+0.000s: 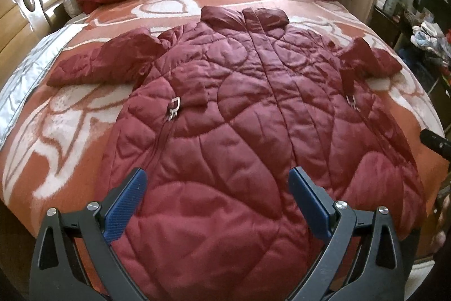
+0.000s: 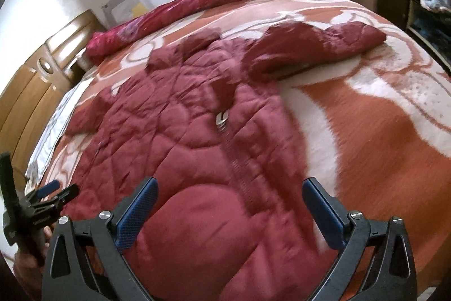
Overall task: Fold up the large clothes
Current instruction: 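Move both grippers over the spread red puffer coat, then grasp the red coat's sleeve cuff with the right gripper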
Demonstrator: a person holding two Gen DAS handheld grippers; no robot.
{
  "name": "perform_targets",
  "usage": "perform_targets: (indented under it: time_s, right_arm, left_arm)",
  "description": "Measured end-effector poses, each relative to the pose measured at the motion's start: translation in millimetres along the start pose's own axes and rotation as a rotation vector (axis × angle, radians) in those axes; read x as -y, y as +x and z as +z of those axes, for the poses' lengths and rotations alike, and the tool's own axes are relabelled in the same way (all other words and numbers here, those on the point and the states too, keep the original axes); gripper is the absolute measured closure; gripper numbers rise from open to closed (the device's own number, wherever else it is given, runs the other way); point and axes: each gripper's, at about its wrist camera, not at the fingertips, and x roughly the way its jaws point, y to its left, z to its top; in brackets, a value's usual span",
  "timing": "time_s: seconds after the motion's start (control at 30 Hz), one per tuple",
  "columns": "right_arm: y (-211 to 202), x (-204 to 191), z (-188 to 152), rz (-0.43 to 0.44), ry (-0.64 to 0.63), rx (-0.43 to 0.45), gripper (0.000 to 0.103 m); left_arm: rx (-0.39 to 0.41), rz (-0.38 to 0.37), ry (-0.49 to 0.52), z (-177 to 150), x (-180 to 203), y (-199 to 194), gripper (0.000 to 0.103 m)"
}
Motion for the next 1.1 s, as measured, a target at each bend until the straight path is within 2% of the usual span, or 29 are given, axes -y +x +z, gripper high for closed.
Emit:
perform_targets:
  time_s: [0.43, 0.57, 0.73, 1.1]
  right_arm:
    - [37.7, 75.0, 73.8, -0.089, 0.110, 0.001, 0.001]
    - [54.6, 95.8, 95.1, -0.110, 0.138, -0.002, 0.001]
    - [76.9, 126.5, 118.7, -0.130, 0.192, -0.011, 0.001]
    - [127.3, 217.9, 161.6, -0.161, 0.383, 0.026, 0.003]
  left_arm:
    - [-0.029, 0.010, -0.038, 33.6, 1.2, 29.1, 0.002]
    - [-0.033, 0.093, 0.022, 46.5, 8.6, 40.8, 0.002]
    - [-0.021, 0.129, 0.025, 62.5, 9.7, 48.8, 0.002]
    - [-0.071, 0.124, 0.003, 85.1, 11.7, 79.5, 0.002]
